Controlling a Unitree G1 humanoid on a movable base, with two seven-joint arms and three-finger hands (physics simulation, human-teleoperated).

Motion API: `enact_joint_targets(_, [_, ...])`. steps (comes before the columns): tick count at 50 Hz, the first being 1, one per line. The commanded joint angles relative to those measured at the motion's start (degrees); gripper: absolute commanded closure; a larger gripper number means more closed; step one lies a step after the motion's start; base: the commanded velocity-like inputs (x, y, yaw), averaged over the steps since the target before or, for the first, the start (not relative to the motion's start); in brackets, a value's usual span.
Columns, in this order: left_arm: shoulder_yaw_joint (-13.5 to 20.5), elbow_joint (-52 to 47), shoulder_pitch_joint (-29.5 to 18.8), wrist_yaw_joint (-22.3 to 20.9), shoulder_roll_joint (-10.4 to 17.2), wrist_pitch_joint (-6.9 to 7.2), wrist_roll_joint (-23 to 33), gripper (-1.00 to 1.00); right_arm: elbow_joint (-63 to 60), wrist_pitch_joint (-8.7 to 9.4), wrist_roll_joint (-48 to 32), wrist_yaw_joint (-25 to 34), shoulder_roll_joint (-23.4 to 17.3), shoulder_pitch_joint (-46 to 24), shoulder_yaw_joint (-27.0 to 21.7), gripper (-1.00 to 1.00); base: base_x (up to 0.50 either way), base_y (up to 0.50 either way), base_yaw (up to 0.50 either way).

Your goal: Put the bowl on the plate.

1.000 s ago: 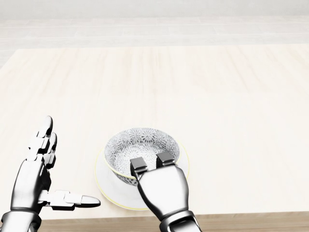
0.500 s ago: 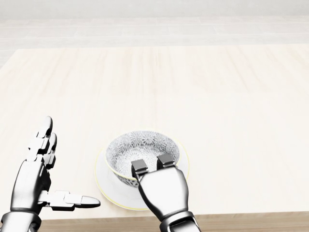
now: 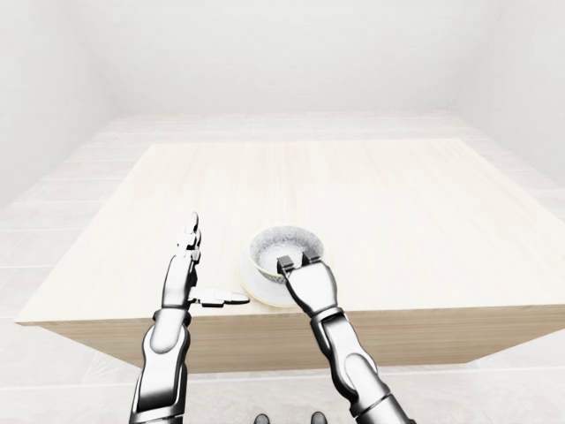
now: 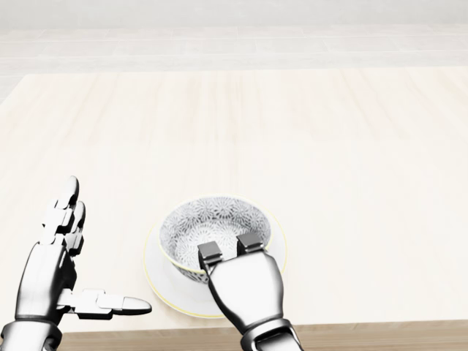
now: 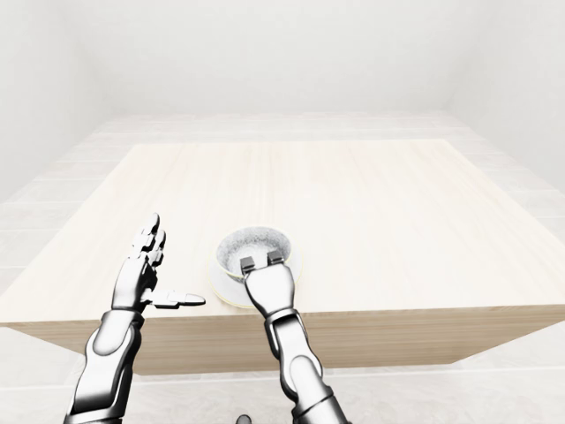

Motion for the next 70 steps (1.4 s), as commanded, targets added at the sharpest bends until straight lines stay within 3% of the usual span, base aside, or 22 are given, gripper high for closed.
enact_joint_targets(1, [0.1,-0.4,0.2,0.0,0.0,0.14,0.0,-1.00,0.1,0.00,3.3,-0.9,-0.1,-0.2,-0.5,0.69,0.00,0.00,0.00])
enact_joint_targets(16, [0.7,-1.6,0.2,-0.4,0.2,0.90,-0.2,-1.00,-0.4,0.00,2.9,-0.4,0.0,-0.1,-0.2,0.65,0.00,0.00,0.00])
enact_joint_targets(22, [0.4,-0.5,-0.1,-0.1,0.1,0.35,0.2,-1.00,0.0,0.00,2.9,-0.7,0.1,-0.3,-0.3,0.62,0.00,0.00,0.00])
enact_joint_targets(27, [0.5,-1.3,0.0,-0.3,0.1,0.96,0.0,-1.00,0.4,0.00,2.8,-0.8,0.1,-0.5,-0.5,0.57,0.00,0.00,0.00])
enact_joint_targets(38, [0.4,-0.3,-0.3,-0.2,0.2,0.42,0.0,-1.00,0.9,0.00,3.0,-1.0,0.1,-0.8,-0.7,0.40,0.00,0.00,0.00])
enact_joint_targets(50, [0.9,-1.0,0.0,-0.3,0.3,0.68,-0.4,-1.00,0.5,0.00,3.0,-0.9,0.0,-0.6,-0.8,0.36,0.00,0.00,0.00])
enact_joint_targets(69, [0.8,0.2,-0.2,-0.1,0.3,-0.09,-0.2,-1.00,-0.3,0.00,3.2,-0.6,-0.3,-0.4,-1.0,0.25,0.00,0.00,0.00])
enact_joint_targets(70, [0.9,0.3,-0.3,-0.1,0.3,-0.07,-0.3,-1.00,-0.3,0.00,3.2,-0.6,-0.3,-0.4,-1.1,0.18,0.00,0.00,0.00])
